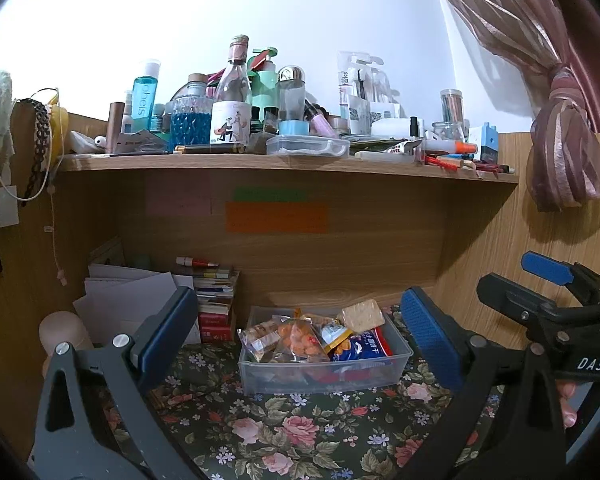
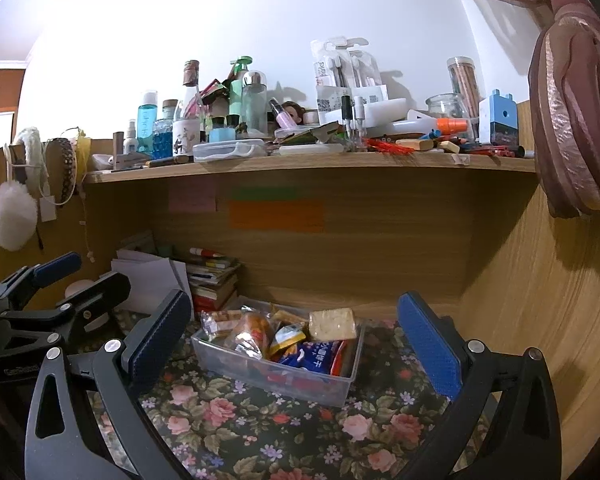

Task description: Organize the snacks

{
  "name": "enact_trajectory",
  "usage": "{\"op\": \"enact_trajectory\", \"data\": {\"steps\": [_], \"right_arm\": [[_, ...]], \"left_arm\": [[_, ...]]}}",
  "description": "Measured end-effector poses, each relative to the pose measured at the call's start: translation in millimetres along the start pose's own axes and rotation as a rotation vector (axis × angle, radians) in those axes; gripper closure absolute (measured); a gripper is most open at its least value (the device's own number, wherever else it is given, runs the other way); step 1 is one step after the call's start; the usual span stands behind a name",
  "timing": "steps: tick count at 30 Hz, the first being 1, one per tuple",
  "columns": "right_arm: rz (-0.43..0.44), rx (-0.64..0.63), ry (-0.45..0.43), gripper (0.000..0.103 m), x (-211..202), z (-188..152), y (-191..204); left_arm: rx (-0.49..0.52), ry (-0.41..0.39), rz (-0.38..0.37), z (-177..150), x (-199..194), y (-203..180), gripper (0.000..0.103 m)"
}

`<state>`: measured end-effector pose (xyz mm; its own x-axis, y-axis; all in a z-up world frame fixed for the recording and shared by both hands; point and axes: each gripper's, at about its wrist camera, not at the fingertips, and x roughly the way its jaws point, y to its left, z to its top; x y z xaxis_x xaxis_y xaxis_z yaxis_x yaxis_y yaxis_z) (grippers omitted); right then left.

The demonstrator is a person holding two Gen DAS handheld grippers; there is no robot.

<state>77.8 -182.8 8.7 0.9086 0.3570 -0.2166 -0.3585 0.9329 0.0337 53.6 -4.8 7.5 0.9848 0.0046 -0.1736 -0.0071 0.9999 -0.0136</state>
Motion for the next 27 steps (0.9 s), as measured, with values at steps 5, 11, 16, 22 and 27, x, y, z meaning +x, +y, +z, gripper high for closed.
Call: {"op": "enact_trajectory", "data": {"steps": [5,11,16,22,27], "right_arm": [[-0.01,-0.003,-0.006,0.0,-0.4,-0.2,-0.1],[-0.007,-0.003,-0.01,0.0,-1.2,-0.4,-0.7],[-0.004,0.001,-0.014,0.0,-2.6,0.0,0.7],[-0.001,-0.003,-0.013,0.0,-2.6,0.4,3.0],[-0.004,-0.001,-0.014,0.0,-0.9,1.1,2.2]], "left_arm": [[-0.005,0.005,-0.01,0.2,1.7,2.3,0.0],[-0.006,0.011,-0.028,-0.3,2.2,2.8,0.0],[-0.002,0.006,-0.027,0.1,2.6,1.8,0.0],[0.001,-0.004,-0.027,0.7,0.5,-1.0,0.0],[-0.007,0.001,-0.03,0.6,-0.2,-1.6,0.0]]}}
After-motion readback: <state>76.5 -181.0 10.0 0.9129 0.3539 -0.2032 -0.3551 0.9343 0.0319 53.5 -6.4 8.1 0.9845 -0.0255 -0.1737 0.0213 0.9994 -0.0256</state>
